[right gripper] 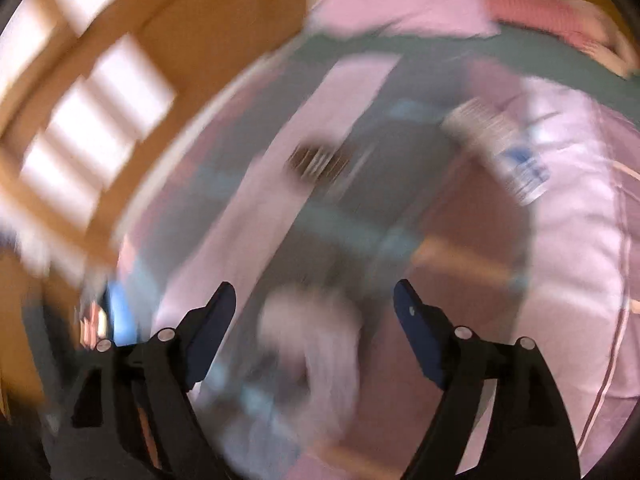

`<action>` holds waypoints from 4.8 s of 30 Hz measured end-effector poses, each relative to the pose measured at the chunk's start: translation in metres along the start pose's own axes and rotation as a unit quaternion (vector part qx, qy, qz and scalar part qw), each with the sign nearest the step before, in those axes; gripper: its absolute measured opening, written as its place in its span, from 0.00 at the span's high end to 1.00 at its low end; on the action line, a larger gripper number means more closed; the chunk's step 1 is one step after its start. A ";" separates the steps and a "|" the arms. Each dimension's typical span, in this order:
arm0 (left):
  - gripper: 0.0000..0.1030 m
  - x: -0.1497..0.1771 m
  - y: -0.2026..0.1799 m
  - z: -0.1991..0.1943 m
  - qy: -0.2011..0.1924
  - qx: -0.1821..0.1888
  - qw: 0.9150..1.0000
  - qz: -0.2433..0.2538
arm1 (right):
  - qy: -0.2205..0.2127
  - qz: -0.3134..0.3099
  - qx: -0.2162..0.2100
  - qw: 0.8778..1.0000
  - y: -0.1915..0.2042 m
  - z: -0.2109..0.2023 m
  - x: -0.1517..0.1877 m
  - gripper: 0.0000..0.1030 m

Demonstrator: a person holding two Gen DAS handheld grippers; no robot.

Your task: Collect trash

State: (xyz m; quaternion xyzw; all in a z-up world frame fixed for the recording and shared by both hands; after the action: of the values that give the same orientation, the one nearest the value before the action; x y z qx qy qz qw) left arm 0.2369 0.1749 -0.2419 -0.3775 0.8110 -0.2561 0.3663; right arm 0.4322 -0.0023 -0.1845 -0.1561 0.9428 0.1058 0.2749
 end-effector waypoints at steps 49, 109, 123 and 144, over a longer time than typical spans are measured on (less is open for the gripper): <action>0.62 0.068 -0.105 0.136 0.202 -0.016 0.930 0.306 | -0.013 0.037 0.099 0.994 -0.082 -0.195 0.215 0.57; 0.03 0.173 -0.185 -0.220 -0.033 0.036 0.866 0.497 | -0.155 0.119 0.194 0.961 -0.078 -0.360 0.278 0.06; 0.03 0.134 -0.172 -0.258 -0.062 0.058 0.902 0.424 | -0.228 0.064 0.209 0.949 -0.042 -0.381 0.260 0.03; 0.03 0.139 -0.177 -0.256 -0.057 0.059 0.897 0.434 | -0.221 0.072 0.213 0.949 -0.042 -0.375 0.260 0.03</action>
State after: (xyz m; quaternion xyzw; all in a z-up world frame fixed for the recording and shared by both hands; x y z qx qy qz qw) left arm 0.0485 -0.0045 -0.0214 0.0203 0.8557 -0.0967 0.5080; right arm 0.0572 -0.2101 -0.0227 0.0017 0.8678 -0.0461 0.4947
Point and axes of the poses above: each gripper's, at about its wrist camera, not at the fingertips, and z roughly the way its jaws point, y to its left, x to its underside, the point moved 6 cm from there along z, roughly the way its jaws point, and after that the axes turned 14 degrees about x, right-handed, at the moved point
